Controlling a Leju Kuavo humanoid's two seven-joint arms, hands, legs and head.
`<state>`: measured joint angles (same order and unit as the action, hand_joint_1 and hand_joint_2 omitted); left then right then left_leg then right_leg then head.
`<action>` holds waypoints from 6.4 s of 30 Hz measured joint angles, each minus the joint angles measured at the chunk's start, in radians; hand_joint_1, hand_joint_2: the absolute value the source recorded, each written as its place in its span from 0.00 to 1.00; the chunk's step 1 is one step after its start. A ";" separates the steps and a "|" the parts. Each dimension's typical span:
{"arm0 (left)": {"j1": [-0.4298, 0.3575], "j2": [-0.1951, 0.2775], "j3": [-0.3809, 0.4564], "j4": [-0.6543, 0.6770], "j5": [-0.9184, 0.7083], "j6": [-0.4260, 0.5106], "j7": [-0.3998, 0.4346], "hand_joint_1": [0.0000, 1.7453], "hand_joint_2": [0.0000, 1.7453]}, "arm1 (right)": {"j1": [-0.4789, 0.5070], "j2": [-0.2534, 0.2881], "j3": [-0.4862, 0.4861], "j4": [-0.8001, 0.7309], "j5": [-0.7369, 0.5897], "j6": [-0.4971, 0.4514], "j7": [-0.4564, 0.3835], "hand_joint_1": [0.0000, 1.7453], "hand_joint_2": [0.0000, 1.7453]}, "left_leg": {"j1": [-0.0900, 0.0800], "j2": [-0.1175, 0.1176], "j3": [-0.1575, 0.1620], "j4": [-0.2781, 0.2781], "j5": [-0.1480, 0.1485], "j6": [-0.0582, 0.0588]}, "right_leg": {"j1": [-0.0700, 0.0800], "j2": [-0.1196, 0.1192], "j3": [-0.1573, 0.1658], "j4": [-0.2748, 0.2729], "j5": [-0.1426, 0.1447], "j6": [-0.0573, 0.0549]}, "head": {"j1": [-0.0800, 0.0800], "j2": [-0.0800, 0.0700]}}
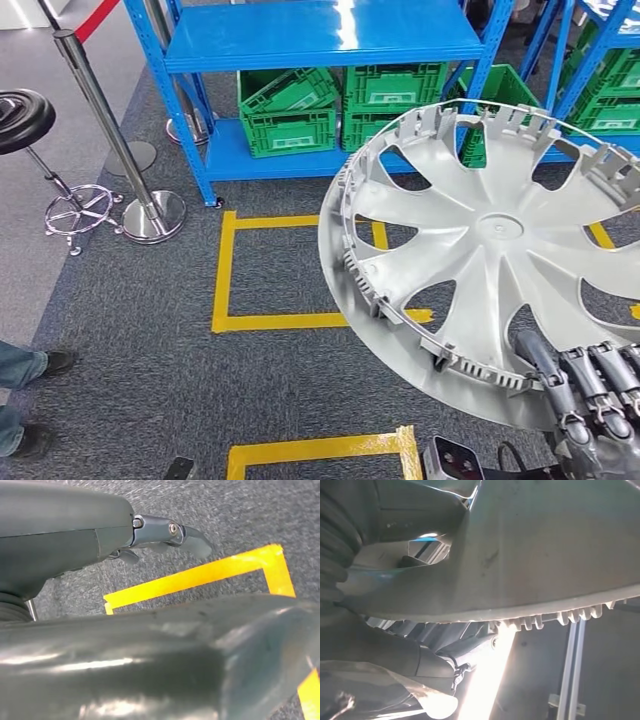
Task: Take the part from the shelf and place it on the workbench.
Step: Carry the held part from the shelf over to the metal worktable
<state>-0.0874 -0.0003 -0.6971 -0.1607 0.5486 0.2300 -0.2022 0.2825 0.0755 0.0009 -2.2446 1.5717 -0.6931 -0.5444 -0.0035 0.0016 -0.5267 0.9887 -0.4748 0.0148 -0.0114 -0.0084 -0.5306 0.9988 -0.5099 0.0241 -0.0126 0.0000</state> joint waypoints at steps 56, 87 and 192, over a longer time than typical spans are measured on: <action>-0.017 0.001 -0.046 -0.011 -0.065 -0.011 0.044 0.00 0.00 | 0.013 0.009 0.013 -0.002 0.000 0.000 0.038 1.00 1.00 | 0.004 -0.070 -0.044 0.063 0.008 0.014 | -0.001 0.104 -0.031 0.022 0.021 -0.025 | 0.008 0.000; -0.024 0.009 -0.047 -0.018 -0.085 -0.012 0.049 0.00 0.00 | 0.053 0.012 -0.043 -0.083 0.000 0.000 0.028 1.00 1.00 | 0.006 -0.093 -0.010 0.043 -0.020 0.015 | -0.006 0.117 -0.062 0.026 0.041 -0.021 | 0.008 0.000; 0.011 -0.016 0.247 -0.028 0.156 -0.102 0.002 0.00 0.00 | 0.069 0.016 -0.087 -0.076 0.000 0.000 0.022 1.00 1.00 | 0.002 0.072 0.009 -0.001 -0.034 0.007 | -0.002 -0.027 -0.097 0.106 0.000 0.021 | 0.002 0.000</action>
<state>-0.0760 -0.0168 -0.4496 -0.1888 0.7048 0.1279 -0.2005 0.3515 0.0916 -0.0862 -2.3201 1.5719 -0.6931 -0.5223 -0.0012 0.0735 -0.5179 0.9877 -0.5083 0.0215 -0.0135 -0.0355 -0.6280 1.1047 -0.5095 0.0455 -0.0101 0.0000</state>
